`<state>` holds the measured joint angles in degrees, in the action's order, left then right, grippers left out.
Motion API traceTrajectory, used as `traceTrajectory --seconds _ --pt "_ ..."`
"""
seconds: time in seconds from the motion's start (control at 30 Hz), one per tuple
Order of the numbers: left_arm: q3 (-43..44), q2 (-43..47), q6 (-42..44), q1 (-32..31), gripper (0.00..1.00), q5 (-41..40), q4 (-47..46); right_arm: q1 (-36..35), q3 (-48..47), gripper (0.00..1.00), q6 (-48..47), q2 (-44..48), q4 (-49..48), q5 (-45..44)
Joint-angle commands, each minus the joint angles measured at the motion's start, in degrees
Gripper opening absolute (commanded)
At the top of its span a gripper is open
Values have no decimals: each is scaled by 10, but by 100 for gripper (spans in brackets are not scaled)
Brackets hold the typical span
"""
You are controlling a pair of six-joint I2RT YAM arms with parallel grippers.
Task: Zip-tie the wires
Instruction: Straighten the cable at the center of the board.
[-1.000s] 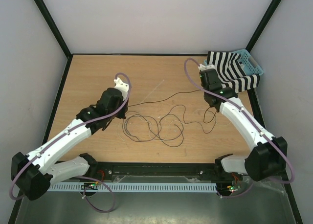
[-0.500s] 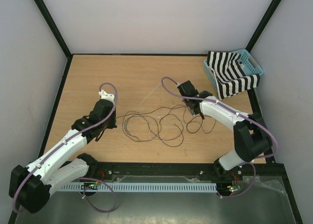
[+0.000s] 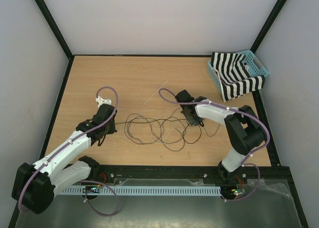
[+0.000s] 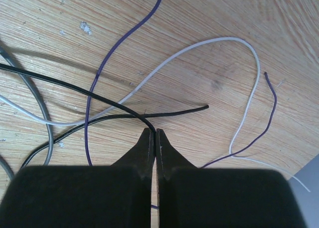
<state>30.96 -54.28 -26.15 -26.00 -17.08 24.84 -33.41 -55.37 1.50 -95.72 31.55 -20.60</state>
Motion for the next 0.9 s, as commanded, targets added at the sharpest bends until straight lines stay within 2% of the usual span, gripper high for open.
traceTrajectory --seconds 0.0,0.2,0.4,0.57,0.67,0.8,0.87 --pt "-7 -16 -16 6 0 -24 -5 -2 -1 11 12 -3 -6 12" --pt "-17 -48 -19 7 0 -13 -25 -2 -12 37 12 25 -3 14" --pt "-26 -83 -16 6 0 14 -62 -2 -42 53 11 63 17 17" --pt "-18 -107 -12 6 1 13 -61 -2 -80 70 14 97 40 18" --pt "-16 -111 -12 6 10 12 -61 -2 -96 76 17 123 43 25" --pt "-15 -112 -13 7 32 11 -58 -2 -116 80 21 147 41 56" --pt "-14 -109 -14 9 39 7 -56 -2 -122 82 27 155 37 71"
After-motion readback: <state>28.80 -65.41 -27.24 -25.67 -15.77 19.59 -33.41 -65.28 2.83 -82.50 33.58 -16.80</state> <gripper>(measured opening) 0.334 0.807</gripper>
